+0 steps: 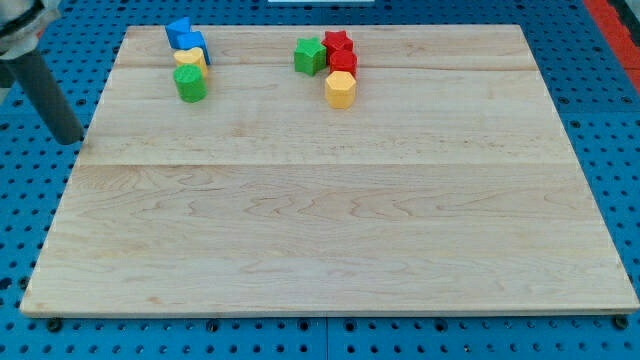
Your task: Move the blue triangle right a bit
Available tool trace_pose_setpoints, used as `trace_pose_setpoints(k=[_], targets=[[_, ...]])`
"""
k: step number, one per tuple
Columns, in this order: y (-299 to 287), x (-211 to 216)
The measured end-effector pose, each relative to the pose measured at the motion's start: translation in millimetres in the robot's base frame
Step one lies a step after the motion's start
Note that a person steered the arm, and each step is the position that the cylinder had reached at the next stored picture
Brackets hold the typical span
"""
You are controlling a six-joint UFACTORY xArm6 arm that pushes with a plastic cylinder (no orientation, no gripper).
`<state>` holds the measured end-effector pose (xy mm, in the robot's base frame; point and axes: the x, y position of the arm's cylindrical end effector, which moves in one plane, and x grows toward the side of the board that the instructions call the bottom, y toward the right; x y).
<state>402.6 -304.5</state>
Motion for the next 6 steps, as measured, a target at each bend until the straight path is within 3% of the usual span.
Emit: trace_pose_setpoints(k=[1, 3, 4, 6], targets=[[6.3, -59.4], [77.0, -183.7], [98.1, -210.9], [121.2, -211.0]])
